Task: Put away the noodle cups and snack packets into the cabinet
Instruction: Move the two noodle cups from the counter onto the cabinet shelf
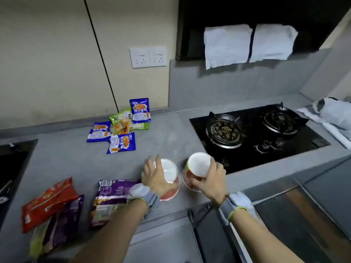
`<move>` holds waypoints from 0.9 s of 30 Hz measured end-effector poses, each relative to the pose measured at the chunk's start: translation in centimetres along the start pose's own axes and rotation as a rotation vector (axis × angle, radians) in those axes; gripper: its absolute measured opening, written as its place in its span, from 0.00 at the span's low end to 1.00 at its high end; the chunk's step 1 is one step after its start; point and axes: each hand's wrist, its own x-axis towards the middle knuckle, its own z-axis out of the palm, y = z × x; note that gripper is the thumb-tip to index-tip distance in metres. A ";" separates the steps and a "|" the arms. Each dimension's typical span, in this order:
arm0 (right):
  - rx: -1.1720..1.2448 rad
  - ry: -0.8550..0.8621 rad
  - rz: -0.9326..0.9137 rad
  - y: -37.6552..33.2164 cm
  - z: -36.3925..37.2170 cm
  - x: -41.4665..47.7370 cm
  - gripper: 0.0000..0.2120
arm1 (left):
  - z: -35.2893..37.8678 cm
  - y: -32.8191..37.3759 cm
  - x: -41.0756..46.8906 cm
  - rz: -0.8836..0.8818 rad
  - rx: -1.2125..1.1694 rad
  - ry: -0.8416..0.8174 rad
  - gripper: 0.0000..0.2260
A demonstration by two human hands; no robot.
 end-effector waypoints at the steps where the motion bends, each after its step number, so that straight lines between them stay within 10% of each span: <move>1: -0.022 -0.005 -0.002 0.7 0.1 1.4 0.57 | 0.9 0.4 1.0 -0.043 0.027 -0.015 0.56; 14: -0.178 0.026 0.042 1.8 3.1 7.8 0.55 | 5.2 -1.7 5.0 -0.154 0.071 -0.166 0.61; 27: -0.015 0.189 0.149 6.3 -0.2 -9.2 0.59 | 2.9 -2.3 -6.2 0.302 0.021 -0.190 0.57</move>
